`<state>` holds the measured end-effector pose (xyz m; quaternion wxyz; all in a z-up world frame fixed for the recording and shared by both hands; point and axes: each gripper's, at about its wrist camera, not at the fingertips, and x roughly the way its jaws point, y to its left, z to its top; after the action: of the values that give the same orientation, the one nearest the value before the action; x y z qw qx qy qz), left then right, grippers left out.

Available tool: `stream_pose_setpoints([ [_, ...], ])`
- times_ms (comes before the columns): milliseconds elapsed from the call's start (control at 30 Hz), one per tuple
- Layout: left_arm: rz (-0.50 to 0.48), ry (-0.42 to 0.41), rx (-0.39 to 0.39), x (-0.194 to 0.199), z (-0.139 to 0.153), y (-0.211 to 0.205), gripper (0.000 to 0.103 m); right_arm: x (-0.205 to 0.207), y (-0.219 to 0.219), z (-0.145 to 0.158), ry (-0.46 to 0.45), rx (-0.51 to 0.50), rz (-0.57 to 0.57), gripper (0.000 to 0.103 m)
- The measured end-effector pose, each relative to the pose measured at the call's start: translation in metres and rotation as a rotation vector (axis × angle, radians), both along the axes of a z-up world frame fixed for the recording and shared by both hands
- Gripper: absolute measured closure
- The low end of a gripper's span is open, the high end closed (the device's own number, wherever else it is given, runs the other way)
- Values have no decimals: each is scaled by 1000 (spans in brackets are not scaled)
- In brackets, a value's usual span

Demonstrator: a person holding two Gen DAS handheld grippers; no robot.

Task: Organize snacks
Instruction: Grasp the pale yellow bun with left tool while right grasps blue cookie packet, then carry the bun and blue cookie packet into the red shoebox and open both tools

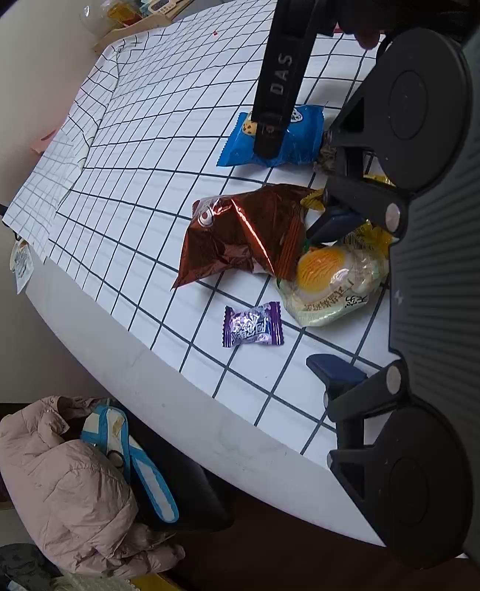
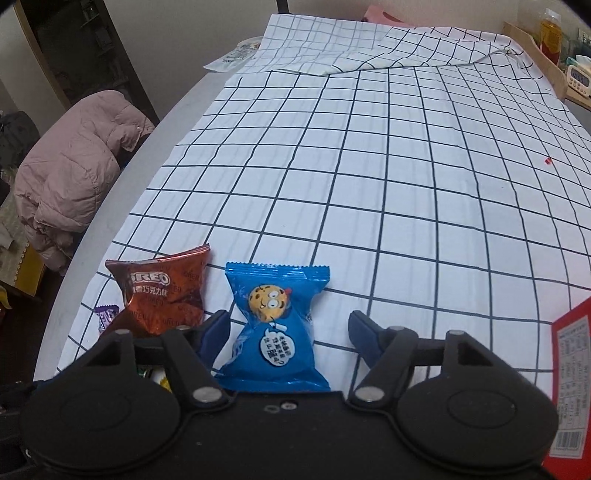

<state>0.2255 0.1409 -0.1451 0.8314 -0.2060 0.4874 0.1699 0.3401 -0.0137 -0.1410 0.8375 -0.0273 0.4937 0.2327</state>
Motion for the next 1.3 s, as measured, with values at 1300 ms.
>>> stream_pose_setpoints([
  [1300,-19,-136,-58,-76,90,-23,69,-101,-81,97,-83,153,11,73],
])
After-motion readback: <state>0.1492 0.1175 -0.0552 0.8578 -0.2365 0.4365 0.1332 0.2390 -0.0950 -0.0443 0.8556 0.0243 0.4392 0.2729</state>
